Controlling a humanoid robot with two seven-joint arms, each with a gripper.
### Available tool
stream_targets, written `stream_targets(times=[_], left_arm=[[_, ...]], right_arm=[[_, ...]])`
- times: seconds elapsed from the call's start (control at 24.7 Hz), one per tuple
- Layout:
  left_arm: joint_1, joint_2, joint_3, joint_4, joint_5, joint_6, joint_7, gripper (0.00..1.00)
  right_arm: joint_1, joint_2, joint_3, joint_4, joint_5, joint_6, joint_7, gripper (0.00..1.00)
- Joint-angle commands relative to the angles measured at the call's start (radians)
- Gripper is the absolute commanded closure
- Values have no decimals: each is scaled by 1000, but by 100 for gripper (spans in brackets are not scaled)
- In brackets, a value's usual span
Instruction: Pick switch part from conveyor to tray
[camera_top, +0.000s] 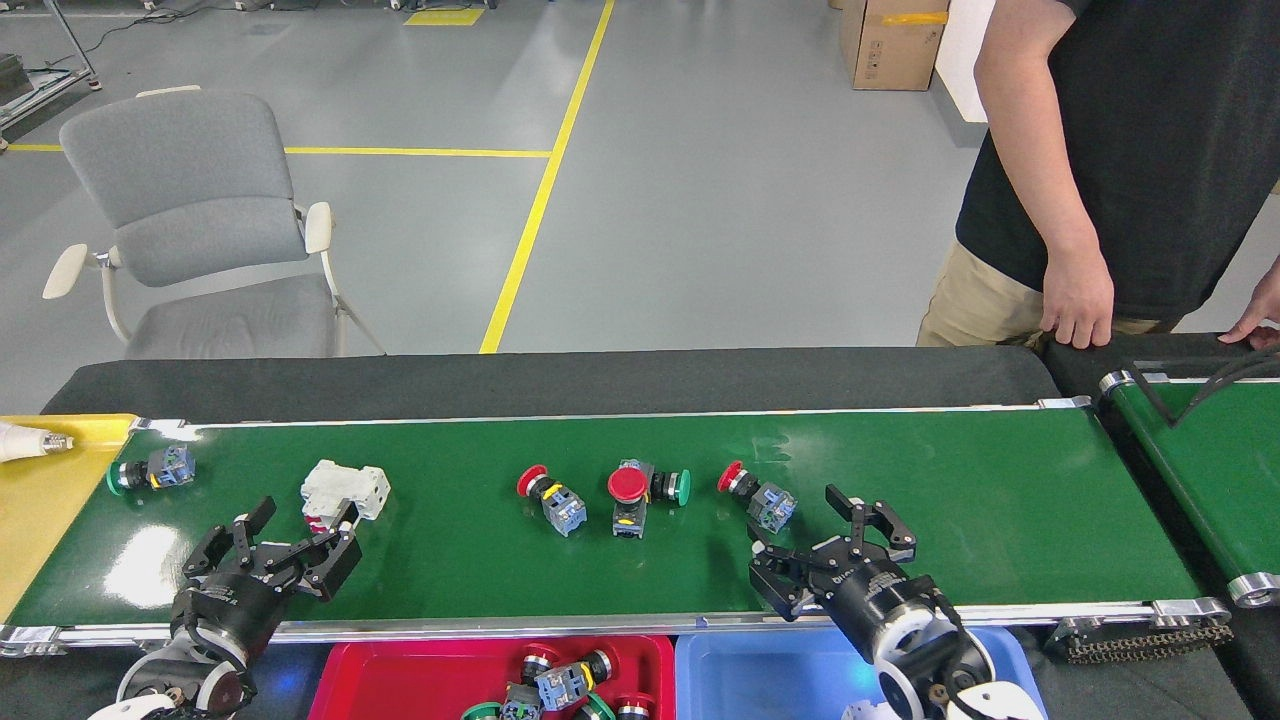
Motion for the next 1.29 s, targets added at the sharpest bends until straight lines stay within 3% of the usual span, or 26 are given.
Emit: stream_targets(times=[0.0, 0.04, 0.12, 0.2, 0.24, 0.28, 0.32, 0.49, 0.73, 0.85, 0.93, 0.97, 1.01, 1.05, 1.13, 1.25], left_arm=[[-40, 7, 3, 24, 1, -4, 5, 1], [-57, 7, 3, 47, 1, -1, 6, 3], [-81, 10, 3, 86, 1, -4, 11, 24], [-87, 27, 1, 93, 1, -11, 13, 56], [-87, 30, 1, 97, 3, -21, 13, 71], [-87, 32, 3, 100, 3, -34, 13, 74], [-84, 32, 3, 100, 3, -45, 13, 78], [-72, 24, 1, 103, 5, -51, 16, 84], [-71, 16, 3, 87, 8, -50, 16, 87], [-63, 16, 3, 8, 11, -57, 16, 89], [-34, 18, 5, -72, 32, -105, 14, 93], [-17, 18, 5, -109, 44, -122, 8, 93], [2, 16, 3, -144, 47, -129, 6, 94], [37, 16, 3, -193, 49, -133, 5, 94], [87, 13, 1, -249, 49, -136, 5, 94], [126, -1, -26, -293, 49, -136, 5, 93]], right_arm=[[-41, 30, 10, 27, 7, 16, -6, 2], [-52, 49, 17, 47, 24, 31, -9, 3], [-66, 80, 42, 75, 73, 69, -32, 19], [-81, 89, 82, 95, 105, 83, -44, 44], [-86, 89, 99, 101, 107, 83, -44, 65], [-87, 89, 114, 104, 108, 83, -44, 82], [-87, 89, 126, 104, 108, 83, -46, 88], [-87, 93, 142, 99, 108, 85, -46, 97], [-70, 96, 194, 41, 107, 80, -67, 98], [23, 90, 264, -91, 108, 74, -67, 97], [75, 80, 346, -174, 110, 72, -69, 89], [95, 64, 389, -209, 110, 71, -70, 66], [112, 46, 427, -243, 110, 72, -76, 17], [134, 17, 468, -286, 108, 68, -93, 0], [158, -14, 499, -323, 108, 37, -106, 0], [169, -11, 496, -332, 107, 29, -107, 0]])
